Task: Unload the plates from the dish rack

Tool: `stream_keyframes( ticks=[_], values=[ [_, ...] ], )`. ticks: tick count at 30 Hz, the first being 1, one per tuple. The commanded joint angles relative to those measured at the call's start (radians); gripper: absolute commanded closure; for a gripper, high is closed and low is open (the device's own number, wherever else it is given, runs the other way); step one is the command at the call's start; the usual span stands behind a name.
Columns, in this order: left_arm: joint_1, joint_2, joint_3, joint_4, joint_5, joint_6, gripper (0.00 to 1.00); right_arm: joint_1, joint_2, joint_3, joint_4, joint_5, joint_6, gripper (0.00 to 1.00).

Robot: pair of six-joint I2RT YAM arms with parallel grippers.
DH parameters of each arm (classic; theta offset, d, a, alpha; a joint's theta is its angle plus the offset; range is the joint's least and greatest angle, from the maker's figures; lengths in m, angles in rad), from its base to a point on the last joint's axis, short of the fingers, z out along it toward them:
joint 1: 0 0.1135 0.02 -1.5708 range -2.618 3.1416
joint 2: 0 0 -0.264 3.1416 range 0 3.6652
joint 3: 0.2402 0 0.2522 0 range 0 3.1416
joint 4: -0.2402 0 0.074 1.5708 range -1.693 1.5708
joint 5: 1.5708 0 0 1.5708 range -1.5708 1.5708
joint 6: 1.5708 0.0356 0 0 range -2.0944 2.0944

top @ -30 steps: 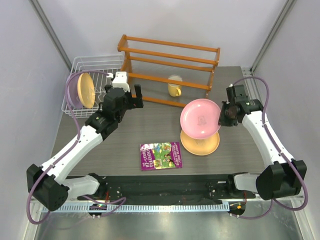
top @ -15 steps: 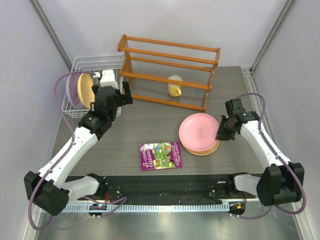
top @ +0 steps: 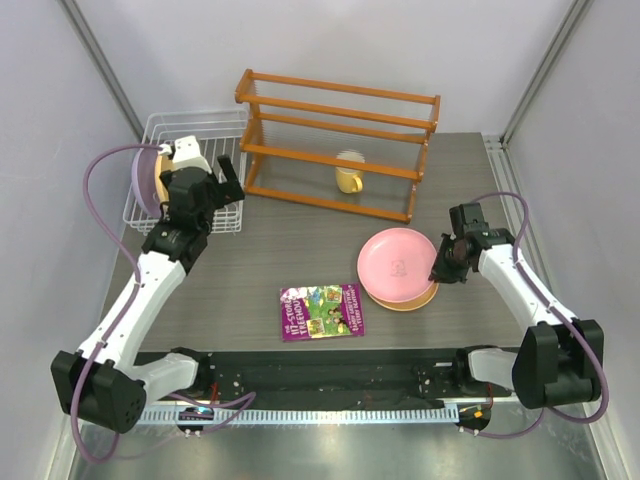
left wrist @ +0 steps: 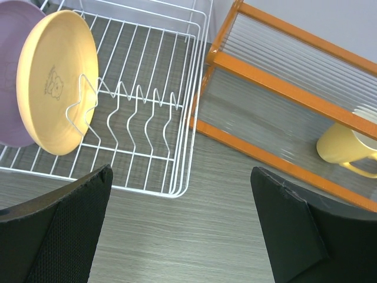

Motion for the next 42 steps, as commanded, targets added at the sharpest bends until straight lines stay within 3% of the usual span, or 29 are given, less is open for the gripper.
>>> stream_keyframes(
  ticks=[1, 2, 7, 8, 9, 10, 14, 15, 22, 27, 39, 42],
  values=[
    [0.031, 0.009, 0.008, 0.010, 0.026, -0.023, 0.01, -0.009, 0.021, 0.004, 0.066, -0.003, 0.008, 0.87],
    [0.032, 0.013, 0.008, 0.010, 0.029, -0.026, 0.01, -0.010, 0.026, 0.002, 0.070, -0.003, 0.006, 0.80],
    [0.048, 0.032, 0.015, 0.007, 0.038, -0.029, 0.01, -0.013, 0.044, -0.005, 0.078, -0.003, 0.002, 0.78],
    [0.049, 0.033, 0.017, 0.004, 0.036, -0.029, 0.01, -0.015, 0.043, -0.008, 0.079, -0.010, -0.006, 0.73],
    [0.051, 0.033, 0.018, 0.005, 0.038, -0.028, 0.00, -0.014, 0.043, -0.008, 0.078, -0.010, -0.008, 0.58],
    [0.054, 0.036, 0.020, 0.004, 0.036, -0.029, 0.00, -0.013, 0.037, -0.008, 0.078, -0.009, -0.008, 0.53],
    [0.069, 0.055, 0.031, -0.001, 0.035, -0.031, 0.01, -0.015, 0.012, 0.008, 0.067, -0.001, -0.014, 0.45],
    [0.074, 0.061, 0.041, -0.010, 0.032, -0.031, 0.00, -0.017, 0.007, 0.015, 0.058, 0.005, -0.017, 0.38],
    [0.144, 0.102, 0.063, 0.002, -0.026, -0.019, 0.01, -0.015, -0.057, 0.155, -0.046, 0.172, -0.050, 0.34],
    [0.175, 0.180, 0.087, 0.065, -0.132, 0.052, 0.00, -0.015, -0.100, 0.220, -0.048, 0.235, -0.072, 0.25],
    [0.175, 0.398, 0.172, 0.256, -0.505, 0.239, 0.00, -0.017, -0.016, 0.200, 0.006, 0.181, -0.081, 0.24],
    [0.177, 0.431, 0.181, 0.294, -0.523, 0.274, 0.01, -0.015, 0.012, 0.202, 0.018, 0.168, -0.086, 0.24]
  ],
)
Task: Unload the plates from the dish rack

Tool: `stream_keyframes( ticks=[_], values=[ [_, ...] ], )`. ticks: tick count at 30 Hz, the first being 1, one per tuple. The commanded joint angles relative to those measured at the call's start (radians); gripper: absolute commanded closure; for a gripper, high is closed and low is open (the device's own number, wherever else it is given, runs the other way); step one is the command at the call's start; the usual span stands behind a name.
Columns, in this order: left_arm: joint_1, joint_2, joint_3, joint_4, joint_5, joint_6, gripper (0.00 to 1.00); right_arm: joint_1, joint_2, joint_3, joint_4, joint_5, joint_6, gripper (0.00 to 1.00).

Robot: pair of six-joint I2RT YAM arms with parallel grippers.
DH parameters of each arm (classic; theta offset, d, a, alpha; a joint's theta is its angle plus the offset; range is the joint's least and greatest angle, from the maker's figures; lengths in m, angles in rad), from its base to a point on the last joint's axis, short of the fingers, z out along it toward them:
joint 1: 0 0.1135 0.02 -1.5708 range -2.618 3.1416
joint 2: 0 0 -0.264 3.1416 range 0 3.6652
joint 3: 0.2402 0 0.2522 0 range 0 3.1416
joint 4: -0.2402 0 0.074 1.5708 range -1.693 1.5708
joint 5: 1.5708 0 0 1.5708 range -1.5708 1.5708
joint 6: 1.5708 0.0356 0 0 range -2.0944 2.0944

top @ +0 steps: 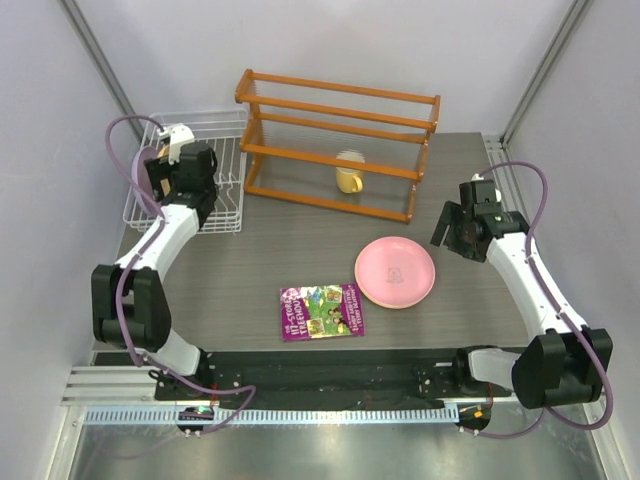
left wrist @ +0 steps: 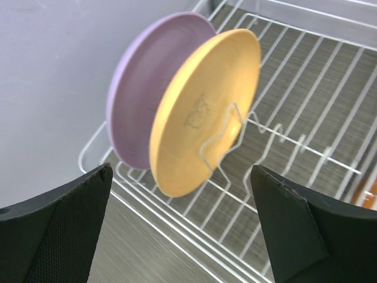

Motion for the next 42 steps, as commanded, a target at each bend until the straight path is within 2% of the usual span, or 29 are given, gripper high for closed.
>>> stream_keyframes(
  ticks=[1, 11, 14, 17, 18, 20, 21, 23, 26, 27, 28, 36, 42],
  values=[
    [0.004, 0.026, 0.058, 0.133, -0.141, 0.084, 0.01, -0.003, 0.028, 0.004, 0.044, -0.022, -0.013, 0.24],
    [0.062, 0.161, 0.118, 0.058, -0.113, 0.011, 0.01, -0.004, 0.106, 0.029, 0.061, -0.033, -0.036, 0.23],
    [0.080, 0.187, 0.129, 0.049, -0.087, -0.018, 0.06, -0.006, 0.131, 0.038, 0.062, -0.040, -0.040, 0.24],
    [0.099, 0.205, 0.142, 0.021, -0.043, -0.040, 0.20, -0.006, 0.151, 0.043, 0.067, -0.045, -0.044, 0.24],
    [0.103, 0.212, 0.150, 0.010, -0.037, -0.052, 0.28, -0.007, 0.154, 0.043, 0.069, -0.047, -0.045, 0.24],
    [0.108, 0.224, 0.156, 0.003, -0.027, -0.055, 0.39, -0.009, 0.165, 0.046, 0.072, -0.048, -0.045, 0.25],
    [0.110, 0.225, 0.158, 0.000, -0.017, -0.058, 0.49, -0.009, 0.166, 0.046, 0.072, -0.051, -0.044, 0.25],
    [0.110, 0.224, 0.155, 0.000, -0.014, -0.060, 0.59, -0.009, 0.166, 0.043, 0.073, -0.054, -0.042, 0.25],
    [0.111, 0.216, 0.153, -0.007, -0.009, -0.063, 0.93, -0.010, 0.154, 0.032, 0.073, -0.057, -0.041, 0.25],
    [0.111, 0.212, 0.152, -0.010, -0.009, -0.065, 0.98, -0.010, 0.151, 0.030, 0.073, -0.056, -0.039, 0.25],
    [0.111, 0.209, 0.149, -0.010, -0.009, -0.063, 1.00, -0.010, 0.148, 0.027, 0.072, -0.059, -0.037, 0.25],
    [0.100, 0.117, 0.153, -0.014, -0.033, -0.003, 1.00, -0.010, 0.077, -0.007, 0.072, -0.057, -0.027, 0.25],
    [0.036, 0.054, 0.163, 0.035, -0.145, 0.154, 1.00, -0.010, 0.048, -0.014, 0.070, -0.059, -0.025, 0.25]
  ],
)
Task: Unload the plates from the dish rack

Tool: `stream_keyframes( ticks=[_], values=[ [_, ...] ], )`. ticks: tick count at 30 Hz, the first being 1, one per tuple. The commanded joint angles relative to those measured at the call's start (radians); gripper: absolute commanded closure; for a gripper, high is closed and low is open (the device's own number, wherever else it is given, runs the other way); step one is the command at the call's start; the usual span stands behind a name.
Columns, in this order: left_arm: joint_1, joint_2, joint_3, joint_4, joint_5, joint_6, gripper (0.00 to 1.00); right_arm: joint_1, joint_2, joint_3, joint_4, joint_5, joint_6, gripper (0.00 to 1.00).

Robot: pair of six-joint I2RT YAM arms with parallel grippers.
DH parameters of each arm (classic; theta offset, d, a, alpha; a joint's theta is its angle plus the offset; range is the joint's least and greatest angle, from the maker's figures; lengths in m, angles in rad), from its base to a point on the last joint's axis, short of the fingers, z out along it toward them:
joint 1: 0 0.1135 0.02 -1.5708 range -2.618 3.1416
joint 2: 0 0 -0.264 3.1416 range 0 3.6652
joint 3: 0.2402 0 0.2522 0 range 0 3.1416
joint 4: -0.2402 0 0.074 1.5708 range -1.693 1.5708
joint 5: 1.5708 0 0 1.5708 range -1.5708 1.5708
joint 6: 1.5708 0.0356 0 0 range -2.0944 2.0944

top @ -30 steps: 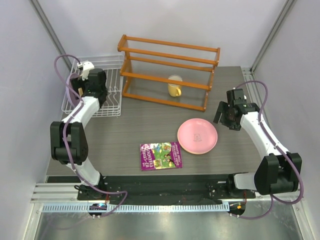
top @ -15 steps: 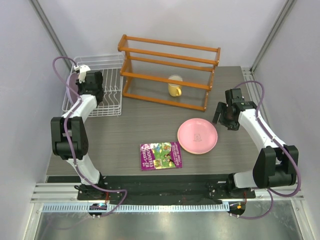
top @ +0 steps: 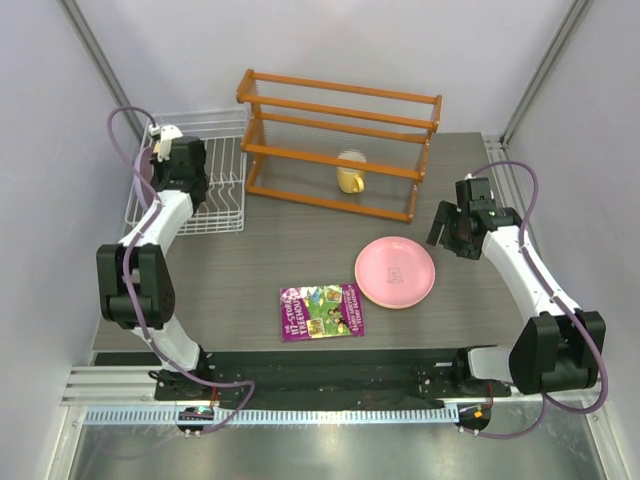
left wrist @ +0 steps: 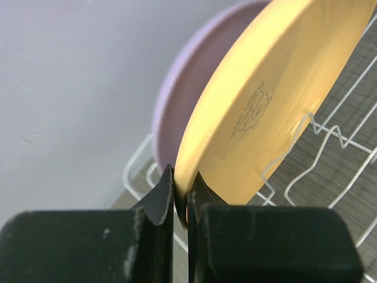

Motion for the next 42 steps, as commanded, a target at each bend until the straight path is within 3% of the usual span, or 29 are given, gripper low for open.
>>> stream_keyframes(
  ticks=[1, 6, 11, 16, 25, 30, 42],
  values=[
    [-0.075, -0.128, 0.039, 0.127, -0.092, 0.127, 1.00, -0.004, -0.050, -0.008, 0.013, -0.003, 0.003, 0.25],
    [-0.146, -0.170, 0.010, 0.220, -0.201, 0.259, 1.00, -0.002, -0.074, 0.001, -0.001, 0.005, -0.006, 0.25],
    [-0.215, -0.270, -0.004, 0.138, -0.160, 0.192, 1.00, -0.004, -0.119, 0.036, -0.004, -0.039, -0.033, 0.25],
    [-0.242, -0.359, 0.032, -0.146, 0.252, -0.146, 1.00, 0.001, -0.136, 0.105, 0.059, -0.202, -0.027, 0.24],
    [-0.302, -0.365, -0.017, -0.157, 0.826, -0.385, 1.00, 0.037, -0.148, 0.104, 0.257, -0.406, 0.055, 0.21],
    [-0.389, -0.327, -0.030, -0.136, 0.940, -0.468, 1.00, 0.088, -0.146, 0.087, 0.330, -0.379, 0.088, 0.20],
    [-0.523, -0.333, -0.114, -0.129, 1.029, -0.563, 1.00, 0.225, -0.074, 0.098, 0.370, -0.282, 0.074, 0.21]
  ],
)
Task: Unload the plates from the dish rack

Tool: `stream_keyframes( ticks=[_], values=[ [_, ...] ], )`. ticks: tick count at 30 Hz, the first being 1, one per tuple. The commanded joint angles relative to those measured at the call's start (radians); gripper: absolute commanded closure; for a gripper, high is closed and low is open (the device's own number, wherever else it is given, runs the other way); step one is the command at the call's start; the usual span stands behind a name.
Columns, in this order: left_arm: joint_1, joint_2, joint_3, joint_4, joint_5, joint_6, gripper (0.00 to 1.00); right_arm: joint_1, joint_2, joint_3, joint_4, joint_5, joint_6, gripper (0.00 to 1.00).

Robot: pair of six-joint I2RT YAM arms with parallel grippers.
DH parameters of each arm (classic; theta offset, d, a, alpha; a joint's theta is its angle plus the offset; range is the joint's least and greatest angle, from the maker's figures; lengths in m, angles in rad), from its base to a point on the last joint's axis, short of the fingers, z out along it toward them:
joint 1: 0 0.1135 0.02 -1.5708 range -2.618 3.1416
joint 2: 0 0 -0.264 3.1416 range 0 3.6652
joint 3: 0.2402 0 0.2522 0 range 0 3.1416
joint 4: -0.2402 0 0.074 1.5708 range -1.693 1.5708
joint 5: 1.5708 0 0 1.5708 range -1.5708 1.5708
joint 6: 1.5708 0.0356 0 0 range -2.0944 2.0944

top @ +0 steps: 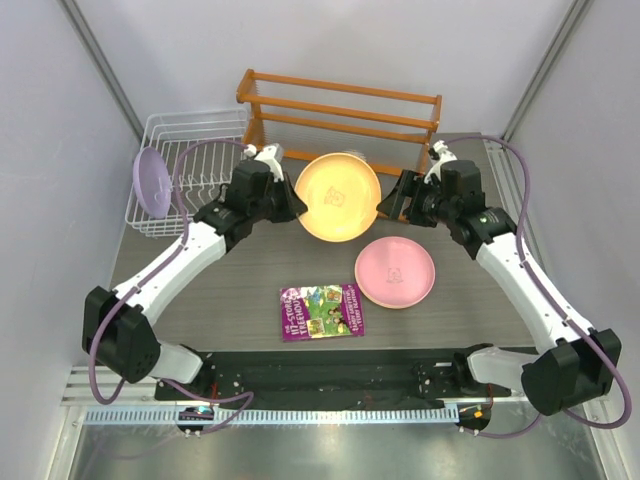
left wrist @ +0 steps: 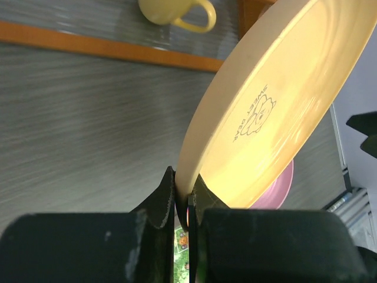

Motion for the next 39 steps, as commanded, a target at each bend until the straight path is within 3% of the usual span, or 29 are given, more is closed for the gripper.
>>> stream_keyframes(
  ticks=[1, 10, 12, 13, 16, 17, 19, 20, 23, 28, 32, 36, 39],
  values=[
    [-0.029, -0.034, -0.026, 0.045, 0.069, -0.063, 1.00, 0.017, 0.028, 0.010, 0.054, 0.042, -0.005, 0.21],
    [-0.052, -0.051, -0.058, 0.030, 0.137, -0.085, 1.00, 0.026, 0.082, -0.010, 0.067, 0.047, -0.023, 0.40],
    [-0.054, -0.054, -0.061, 0.033, 0.143, -0.088, 1.00, 0.026, 0.091, -0.013, 0.067, 0.038, -0.023, 0.49],
    [-0.054, -0.055, -0.059, 0.034, 0.146, -0.086, 1.00, 0.027, 0.095, -0.016, 0.070, 0.029, -0.021, 0.63],
    [-0.054, -0.052, -0.052, 0.033, 0.166, -0.082, 1.00, 0.026, 0.099, -0.024, 0.068, 0.028, -0.026, 0.90],
    [-0.054, -0.054, -0.052, 0.036, 0.168, -0.082, 1.00, 0.024, 0.096, -0.026, 0.070, 0.032, -0.028, 0.97],
    [-0.054, -0.057, -0.053, 0.034, 0.172, -0.075, 1.00, 0.026, 0.091, -0.030, 0.070, 0.032, -0.032, 0.99],
    [-0.054, -0.057, -0.055, 0.036, 0.171, -0.074, 0.97, 0.026, 0.082, -0.033, 0.068, 0.033, -0.032, 0.99],
    [-0.054, -0.054, -0.058, 0.036, 0.157, -0.062, 0.53, 0.026, 0.053, -0.038, 0.053, 0.059, -0.020, 0.99],
    [-0.054, -0.063, -0.052, -0.010, 0.031, -0.016, 0.22, 0.021, 0.014, -0.024, -0.054, 0.151, -0.018, 0.99],
    [-0.054, -0.107, -0.053, -0.047, -0.098, 0.046, 0.17, -0.012, -0.004, -0.024, -0.152, 0.196, -0.028, 0.99],
    [-0.054, -0.192, -0.076, -0.058, -0.352, 0.135, 0.14, -0.063, 0.010, -0.023, -0.284, 0.262, -0.044, 0.99],
    [-0.054, -0.262, -0.114, -0.018, -0.574, 0.231, 0.04, -0.094, 0.005, -0.050, -0.331, 0.286, -0.028, 0.99]
  ],
)
